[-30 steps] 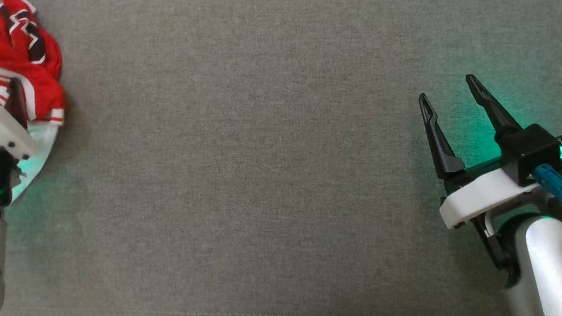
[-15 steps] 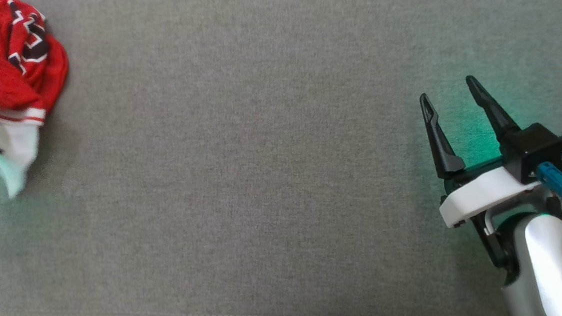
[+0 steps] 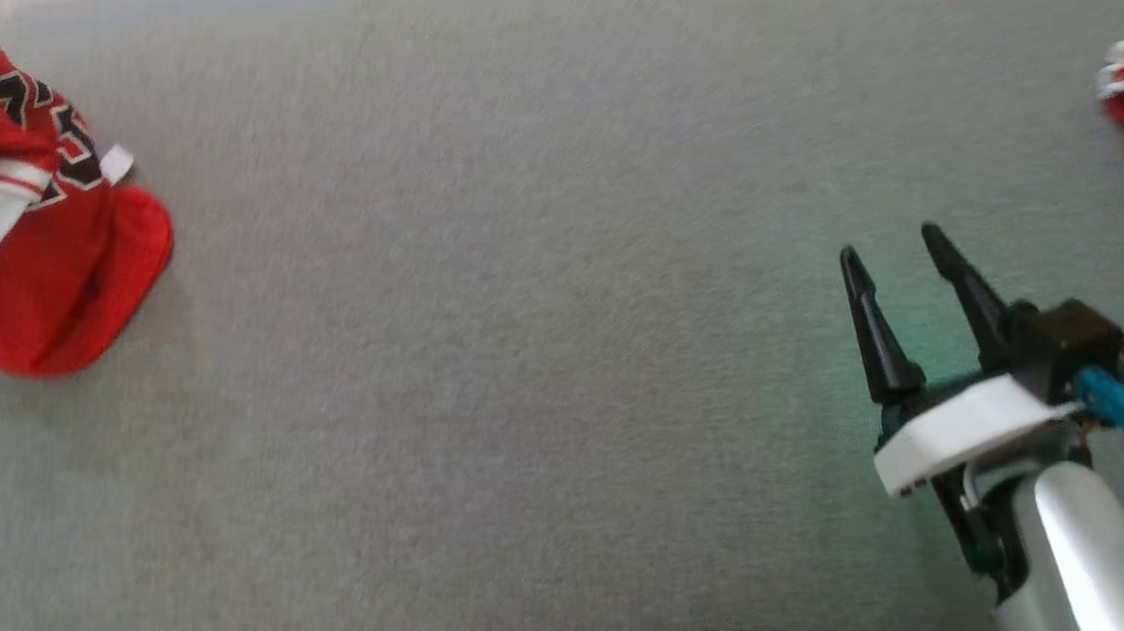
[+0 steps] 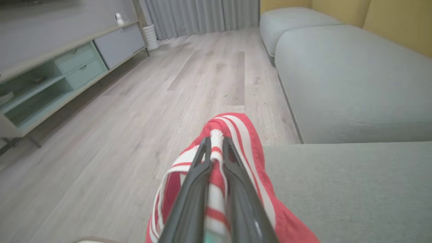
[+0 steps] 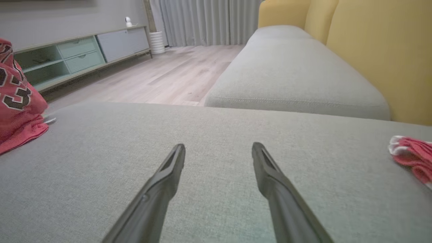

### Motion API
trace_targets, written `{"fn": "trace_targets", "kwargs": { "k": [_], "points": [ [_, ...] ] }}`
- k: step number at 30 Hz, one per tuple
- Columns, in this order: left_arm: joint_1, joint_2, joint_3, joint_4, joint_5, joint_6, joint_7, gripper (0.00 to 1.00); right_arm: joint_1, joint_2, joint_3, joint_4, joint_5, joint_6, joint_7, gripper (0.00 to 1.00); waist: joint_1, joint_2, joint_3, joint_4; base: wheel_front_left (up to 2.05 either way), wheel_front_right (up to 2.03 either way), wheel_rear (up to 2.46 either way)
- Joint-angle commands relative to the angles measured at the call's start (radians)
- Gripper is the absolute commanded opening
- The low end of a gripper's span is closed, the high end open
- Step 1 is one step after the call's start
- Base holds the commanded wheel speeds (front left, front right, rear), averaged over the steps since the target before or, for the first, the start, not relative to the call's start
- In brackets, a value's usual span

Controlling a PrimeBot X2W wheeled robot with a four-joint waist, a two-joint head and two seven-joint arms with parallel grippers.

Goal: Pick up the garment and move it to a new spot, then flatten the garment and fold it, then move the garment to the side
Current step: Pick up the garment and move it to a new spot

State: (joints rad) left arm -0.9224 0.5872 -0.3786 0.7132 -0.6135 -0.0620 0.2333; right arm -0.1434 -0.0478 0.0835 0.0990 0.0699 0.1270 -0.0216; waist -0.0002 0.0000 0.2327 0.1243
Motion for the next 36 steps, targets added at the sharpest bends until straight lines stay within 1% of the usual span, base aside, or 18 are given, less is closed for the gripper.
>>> {"fn": "trace_targets", "kwargs": {
  "k": [1, 3, 6, 8, 12, 15, 18, 23, 26, 28, 30, 32, 34, 35, 36],
  "points": [
    [-0.075, 0.065, 0.02, -0.061, 0.013, -0.003, 0.017, 0.0, 0.01, -0.002, 0.017, -0.011, 0.016, 0.004, -0.022, 1.0, 0.0002, 0.0, -0.073, -0.061, 0.0, 0.0, 0.0],
    [-0.081, 0.063, 0.001, -0.104, 0.022, -0.006, 0.041, 0.0, 0.017, -0.002, 0.016, 0.015, 0.033, 0.004, -0.038, 1.0, 0.0002, 0.0, -0.101, -0.09, 0.0, 0.0, 0.0],
    [-0.092, 0.044, -0.028, -0.178, 0.032, -0.01, 0.073, 0.0, 0.024, -0.002, 0.016, 0.051, 0.051, 0.004, -0.059, 1.0, 0.0002, 0.0, -0.135, -0.135, 0.0, 0.0, 0.0],
    [-0.102, 0.021, -0.046, -0.226, 0.032, -0.011, 0.092, 0.0, 0.027, -0.002, 0.018, 0.069, 0.061, 0.004, -0.069, 1.0, 0.0002, 0.0, -0.151, -0.165, 0.0, 0.0, 0.0],
    [-0.132, -0.047, -0.063, -0.315, 0.014, -0.002, 0.108, 0.0, 0.028, -0.002, 0.022, 0.09, 0.078, 0.004, -0.086, 1.0, 0.0002, 0.0, -0.169, -0.219, 0.0, 0.0, 0.0],
    [-0.159, -0.098, -0.057, -0.372, -0.003, 0.025, 0.105, 0.0, 0.028, -0.002, 0.019, 0.1, 0.081, 0.004, -0.094, 1.0, 0.0002, 0.0, -0.167, -0.249, 0.0, 0.0, 0.0],
    [-0.171, -0.144, -0.053, -0.42, -0.015, 0.06, 0.1, 0.0, 0.033, -0.002, 0.008, 0.102, 0.08, 0.004, -0.097, 1.0, 0.0002, 0.0, -0.151, -0.264, 0.0, 0.0, 0.0],
    [-0.106, -0.229, -0.041, -0.479, -0.063, 0.126, 0.083, 0.0, 0.032, -0.002, -0.015, 0.11, 0.077, 0.004, -0.105, 1.0, 0.0002, 0.0, -0.102, -0.262, 0.0, 0.0, 0.0],
    [-0.016, -0.27, -0.035, -0.482, -0.092, 0.163, 0.055, 0.0, 0.021, -0.002, -0.019, 0.115, 0.076, 0.004, -0.111, 1.0, 0.0002, 0.0, -0.069, -0.254, 0.0, 0.0, 0.0],
    [0.059, -0.286, -0.033, -0.46, -0.11, 0.179, 0.036, 0.0, 0.011, -0.002, -0.013, 0.117, 0.078, 0.004, -0.115, 1.0, 0.0002, 0.0, -0.048, -0.252, 0.0, 0.0, 0.0],
    [0.13, -0.287, -0.031, -0.414, -0.119, 0.187, 0.014, 0.0, -0.001, -0.002, -0.005, 0.118, 0.081, 0.004, -0.118, 1.0, 0.0002, 0.0, -0.029, -0.252, 0.0, 0.0, 0.0],
    [0.186, -0.274, -0.032, -0.353, -0.112, 0.191, -0.015, 0.0, -0.013, -0.002, 0.003, 0.12, 0.083, 0.004, -0.122, 1.0, 0.0002, 0.0, -0.012, -0.255, 0.0, 0.0, 0.0],
    [0.225, -0.261, -0.031, -0.293, -0.1, 0.195, -0.05, 0.0, -0.023, -0.002, 0.009, 0.122, 0.084, 0.004, -0.126, 1.0, 0.0002, 0.0, 0.001, -0.258, 0.0, 0.0, 0.0],
    [0.225, -0.261, -0.031, -0.293, -0.1, 0.195, -0.05, 0.0, -0.023, -0.002, 0.009, 0.122, 0.084, 0.004, -0.126, 1.0, 0.0002, 0.0, 0.001, -0.258, 0.0, 0.0, 0.0],
    [0.239, -0.259, -0.025, -0.264, -0.101, 0.198, -0.067, 0.0, -0.027, -0.002, 0.011, 0.123, 0.084, 0.004, -0.127, 1.0, 0.0002, 0.0, 0.006, -0.258, 0.0, 0.0, 0.0]
  ]
}}
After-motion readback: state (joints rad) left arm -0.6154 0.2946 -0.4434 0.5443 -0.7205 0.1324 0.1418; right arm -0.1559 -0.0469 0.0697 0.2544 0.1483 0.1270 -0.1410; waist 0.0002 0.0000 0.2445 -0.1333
